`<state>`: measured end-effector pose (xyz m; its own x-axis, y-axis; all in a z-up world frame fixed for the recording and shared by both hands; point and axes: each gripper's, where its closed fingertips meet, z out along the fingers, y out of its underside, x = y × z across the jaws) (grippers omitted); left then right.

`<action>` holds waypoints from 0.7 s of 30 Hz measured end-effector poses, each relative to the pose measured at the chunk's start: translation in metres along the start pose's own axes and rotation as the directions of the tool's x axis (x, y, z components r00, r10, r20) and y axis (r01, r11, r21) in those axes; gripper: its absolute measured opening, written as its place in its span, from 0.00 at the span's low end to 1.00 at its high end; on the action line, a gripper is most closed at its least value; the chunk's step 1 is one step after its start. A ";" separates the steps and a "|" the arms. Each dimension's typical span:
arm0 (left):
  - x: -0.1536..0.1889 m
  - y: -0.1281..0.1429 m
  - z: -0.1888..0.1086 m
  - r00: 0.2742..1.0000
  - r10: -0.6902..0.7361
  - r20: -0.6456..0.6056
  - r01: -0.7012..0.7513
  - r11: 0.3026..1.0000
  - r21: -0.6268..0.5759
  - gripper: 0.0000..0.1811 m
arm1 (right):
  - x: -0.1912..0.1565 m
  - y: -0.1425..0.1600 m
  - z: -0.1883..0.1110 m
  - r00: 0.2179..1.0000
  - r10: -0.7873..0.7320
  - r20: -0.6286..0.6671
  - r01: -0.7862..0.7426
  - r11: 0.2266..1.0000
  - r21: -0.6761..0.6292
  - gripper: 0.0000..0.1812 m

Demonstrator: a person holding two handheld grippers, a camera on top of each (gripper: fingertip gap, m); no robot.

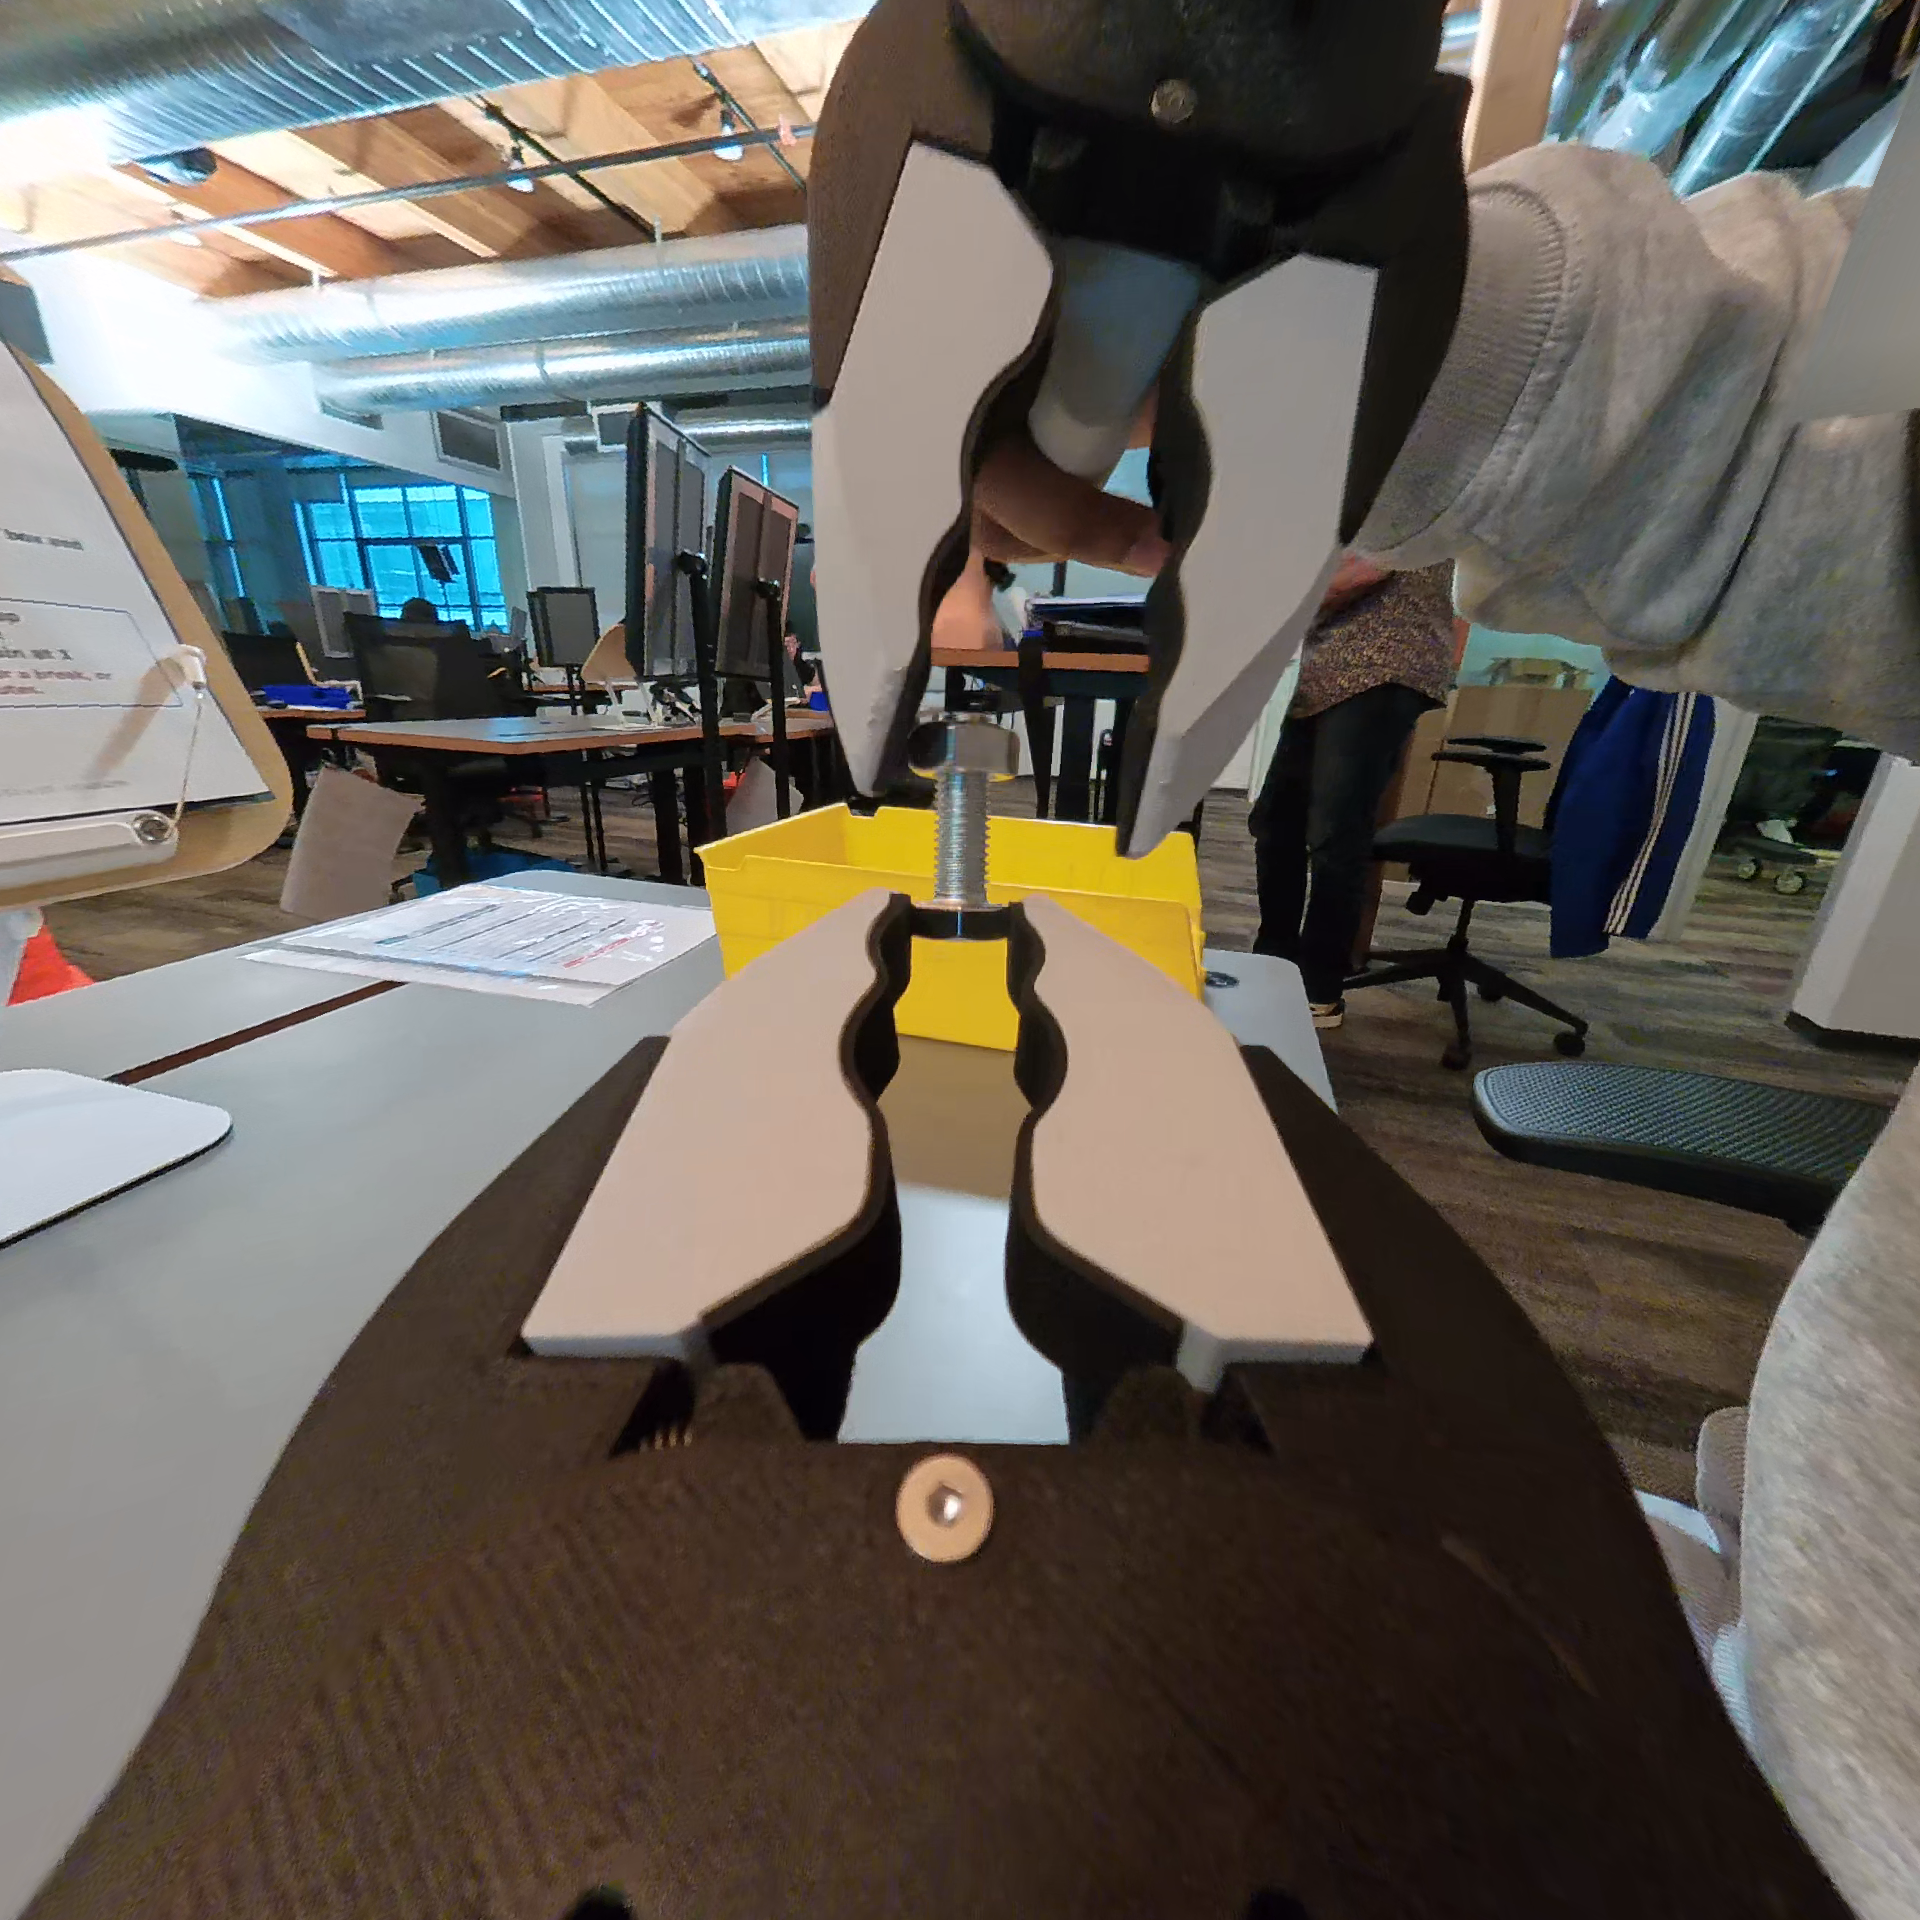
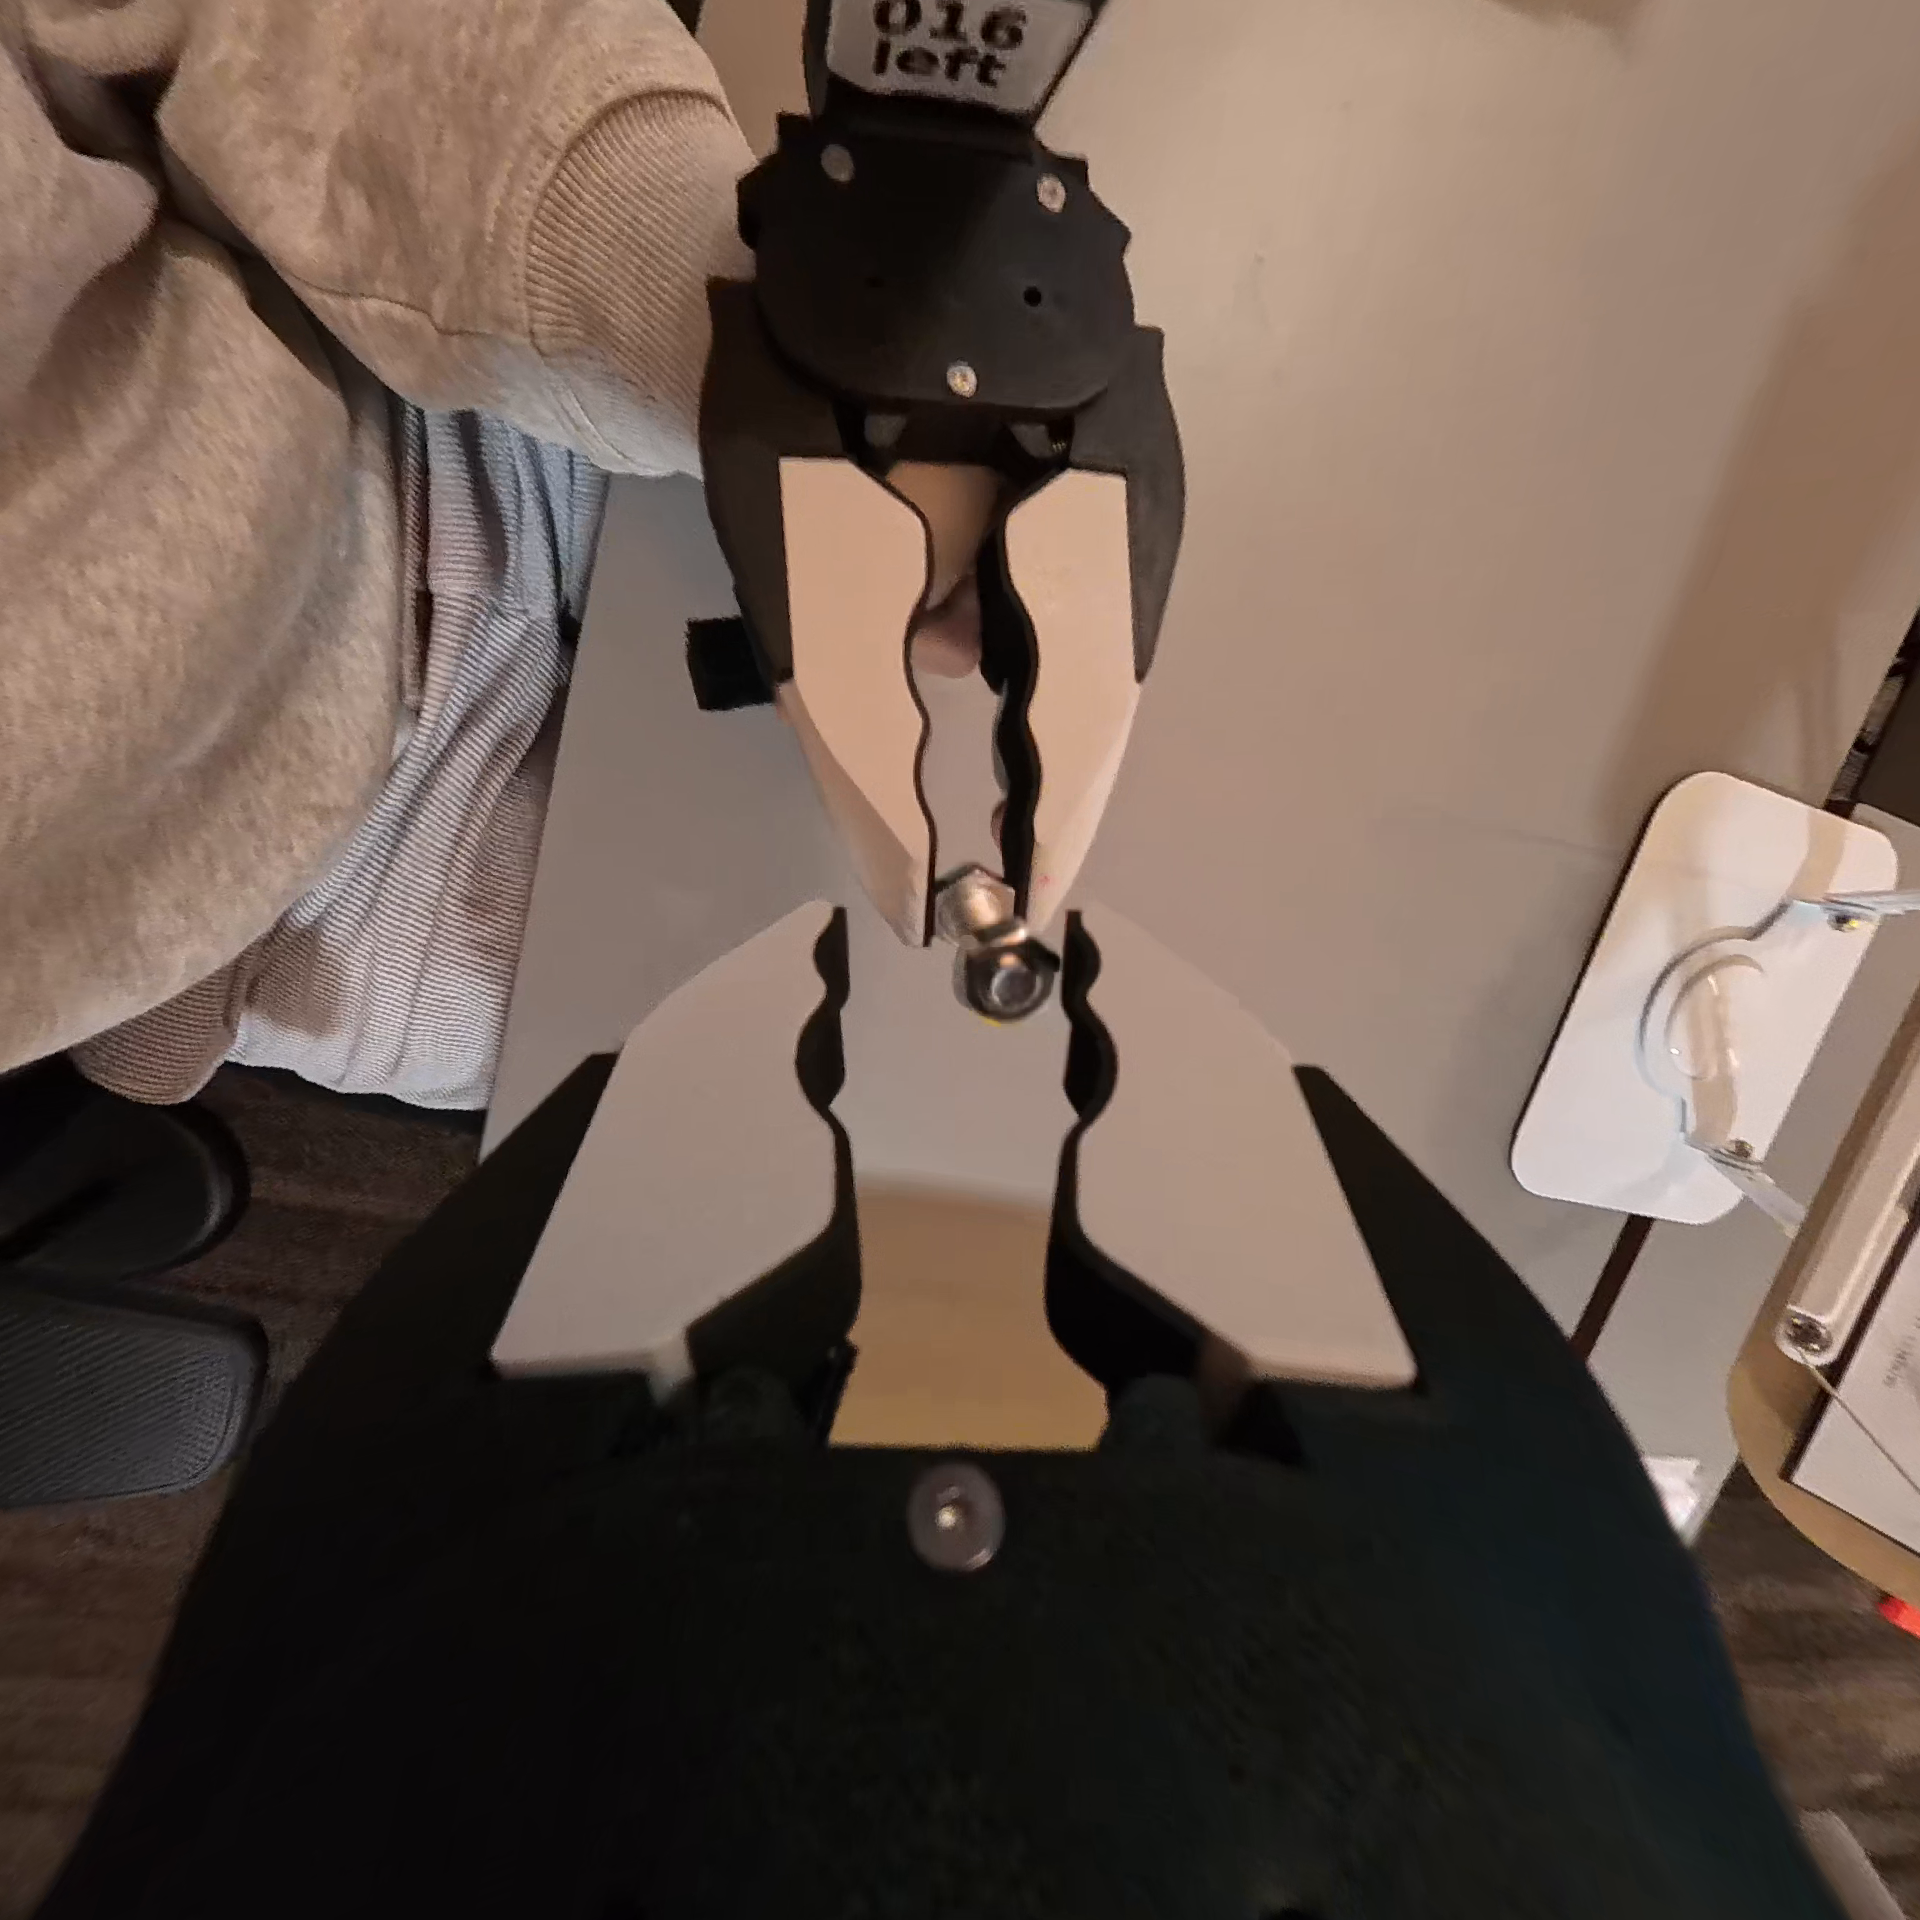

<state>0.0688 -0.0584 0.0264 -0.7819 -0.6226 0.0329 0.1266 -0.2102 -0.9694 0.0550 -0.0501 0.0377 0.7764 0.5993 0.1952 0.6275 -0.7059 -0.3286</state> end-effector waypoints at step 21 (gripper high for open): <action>-0.004 0.000 -0.001 1.000 0.002 0.029 -0.002 1.000 0.000 0.10 | -0.013 -0.011 -0.005 0.999 -0.023 0.027 0.022 0.999 0.039 0.17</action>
<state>0.0716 -0.0550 0.0258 -0.7634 -0.6448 0.0379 0.1285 -0.2091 -0.9694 0.0388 -0.0519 0.0428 0.7596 0.6256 0.1781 0.6420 -0.6771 -0.3596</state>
